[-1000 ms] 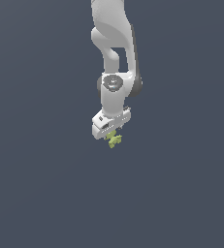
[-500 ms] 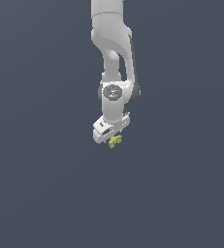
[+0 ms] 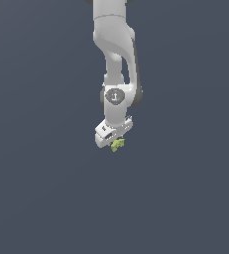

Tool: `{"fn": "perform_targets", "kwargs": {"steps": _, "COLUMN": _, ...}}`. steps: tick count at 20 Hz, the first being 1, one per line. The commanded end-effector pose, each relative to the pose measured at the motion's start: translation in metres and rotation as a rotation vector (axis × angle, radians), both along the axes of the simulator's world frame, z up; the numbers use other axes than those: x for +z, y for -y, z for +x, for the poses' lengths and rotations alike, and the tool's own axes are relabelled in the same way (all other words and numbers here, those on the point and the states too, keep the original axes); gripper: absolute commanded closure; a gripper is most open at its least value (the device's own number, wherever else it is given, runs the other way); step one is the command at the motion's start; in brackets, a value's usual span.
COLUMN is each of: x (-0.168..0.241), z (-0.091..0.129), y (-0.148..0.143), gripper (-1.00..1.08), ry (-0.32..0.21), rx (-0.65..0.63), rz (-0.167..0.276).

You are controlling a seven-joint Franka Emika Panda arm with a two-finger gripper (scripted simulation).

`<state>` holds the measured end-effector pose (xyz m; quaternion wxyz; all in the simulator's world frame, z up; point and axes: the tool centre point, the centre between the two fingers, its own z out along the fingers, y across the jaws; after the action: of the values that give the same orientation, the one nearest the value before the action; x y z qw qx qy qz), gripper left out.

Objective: Pick up the object and move it to a goal position.

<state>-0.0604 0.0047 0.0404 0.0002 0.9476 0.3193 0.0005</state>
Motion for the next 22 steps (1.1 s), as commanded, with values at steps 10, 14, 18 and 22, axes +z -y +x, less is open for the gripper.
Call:
{"fn": "perform_targets", "kwargs": {"steps": 10, "x": 0.01, "z": 0.002, "y": -0.002, "gripper": 1.08, "ry": 0.0, "rx": 0.0, "rz": 0.0}}
{"fn": "perform_targets", "kwargs": {"steps": 14, "x": 0.028, "z": 0.007, "y": -0.005, "gripper": 1.08, "ry": 0.0, "rx": 0.0, "rz": 0.0}}
{"fn": "perform_targets", "kwargs": {"steps": 18, "x": 0.054, "z": 0.013, "y": -0.01, "gripper": 1.08, "ry": 0.0, "rx": 0.0, "rz": 0.0}}
{"fn": "perform_targets", "kwargs": {"steps": 22, "x": 0.088, "z": 0.021, "y": -0.017, "gripper": 1.08, "ry": -0.001, "rx": 0.001, "rz": 0.0}}
